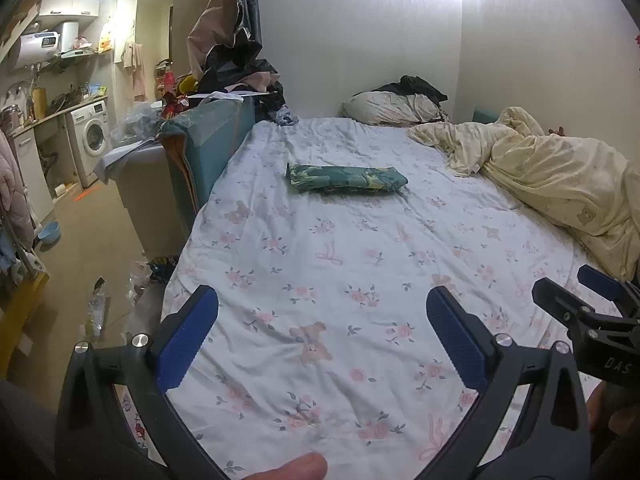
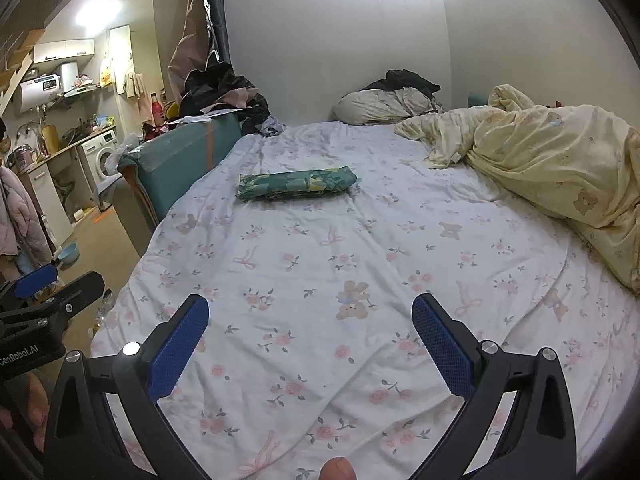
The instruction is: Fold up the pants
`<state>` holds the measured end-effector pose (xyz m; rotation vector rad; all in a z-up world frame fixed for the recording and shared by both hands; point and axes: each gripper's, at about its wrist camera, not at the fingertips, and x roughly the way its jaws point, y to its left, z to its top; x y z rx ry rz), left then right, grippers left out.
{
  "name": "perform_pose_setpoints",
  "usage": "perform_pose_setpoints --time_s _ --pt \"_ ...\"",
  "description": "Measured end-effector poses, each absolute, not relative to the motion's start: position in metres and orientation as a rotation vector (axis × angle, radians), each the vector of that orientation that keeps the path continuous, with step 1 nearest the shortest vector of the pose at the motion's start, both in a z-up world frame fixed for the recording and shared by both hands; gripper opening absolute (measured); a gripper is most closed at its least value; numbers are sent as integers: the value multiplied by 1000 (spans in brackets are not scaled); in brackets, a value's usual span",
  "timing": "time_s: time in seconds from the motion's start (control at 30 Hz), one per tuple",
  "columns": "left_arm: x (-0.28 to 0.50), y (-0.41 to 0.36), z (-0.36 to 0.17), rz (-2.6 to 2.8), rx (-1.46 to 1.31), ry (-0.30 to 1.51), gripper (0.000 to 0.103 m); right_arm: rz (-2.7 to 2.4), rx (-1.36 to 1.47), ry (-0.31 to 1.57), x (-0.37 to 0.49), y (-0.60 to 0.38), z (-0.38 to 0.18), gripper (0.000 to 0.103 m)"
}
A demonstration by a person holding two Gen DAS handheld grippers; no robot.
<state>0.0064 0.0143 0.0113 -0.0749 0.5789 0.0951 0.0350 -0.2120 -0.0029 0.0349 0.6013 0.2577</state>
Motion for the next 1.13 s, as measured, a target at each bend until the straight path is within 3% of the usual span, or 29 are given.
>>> perform_pose_setpoints --time_s 1.13 --pt "3 8 12 133 -59 572 103 272 23 606 33 -208 -3 103"
